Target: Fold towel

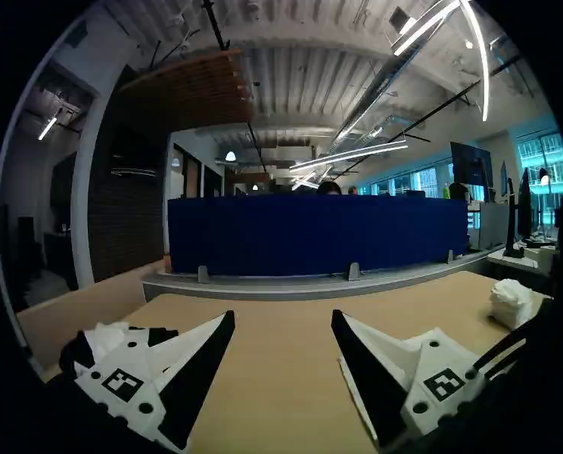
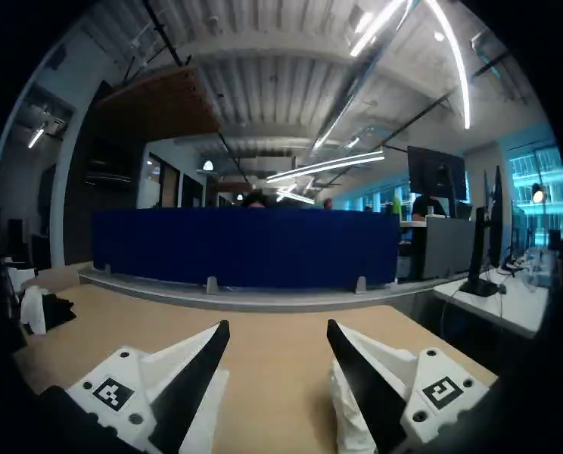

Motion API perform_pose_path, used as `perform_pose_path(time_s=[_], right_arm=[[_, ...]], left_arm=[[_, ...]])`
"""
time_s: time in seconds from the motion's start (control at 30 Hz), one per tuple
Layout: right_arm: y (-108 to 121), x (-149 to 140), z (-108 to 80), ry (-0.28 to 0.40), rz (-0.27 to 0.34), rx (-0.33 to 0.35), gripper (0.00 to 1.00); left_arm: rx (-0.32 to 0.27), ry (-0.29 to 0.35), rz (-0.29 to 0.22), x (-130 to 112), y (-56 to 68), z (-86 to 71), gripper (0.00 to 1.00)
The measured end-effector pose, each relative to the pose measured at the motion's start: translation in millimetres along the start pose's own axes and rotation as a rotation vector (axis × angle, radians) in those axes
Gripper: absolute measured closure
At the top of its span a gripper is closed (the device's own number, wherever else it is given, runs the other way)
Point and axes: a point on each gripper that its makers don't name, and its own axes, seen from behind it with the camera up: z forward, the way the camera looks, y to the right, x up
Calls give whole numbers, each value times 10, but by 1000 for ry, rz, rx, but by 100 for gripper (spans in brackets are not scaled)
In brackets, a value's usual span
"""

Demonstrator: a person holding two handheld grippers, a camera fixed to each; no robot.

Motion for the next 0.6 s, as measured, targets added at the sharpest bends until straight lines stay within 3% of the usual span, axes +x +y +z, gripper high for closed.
perform_pose_path(time_s=[0.17, 0.27, 0.47, 0.6], right_arm=[[43, 428, -50, 13, 11, -9, 0], [57, 608, -74, 7, 11, -10, 0], [12, 770, -64, -34, 7, 31, 0], [-139, 751, -66, -82, -26, 113, 0]], left_arm=[[-11, 1, 8, 559, 44, -78, 5], [-30, -5, 1, 773, 107, -107, 5], [-77, -40, 3, 946, 243, -70, 5], [-146, -80, 28, 959, 418, -83, 5]])
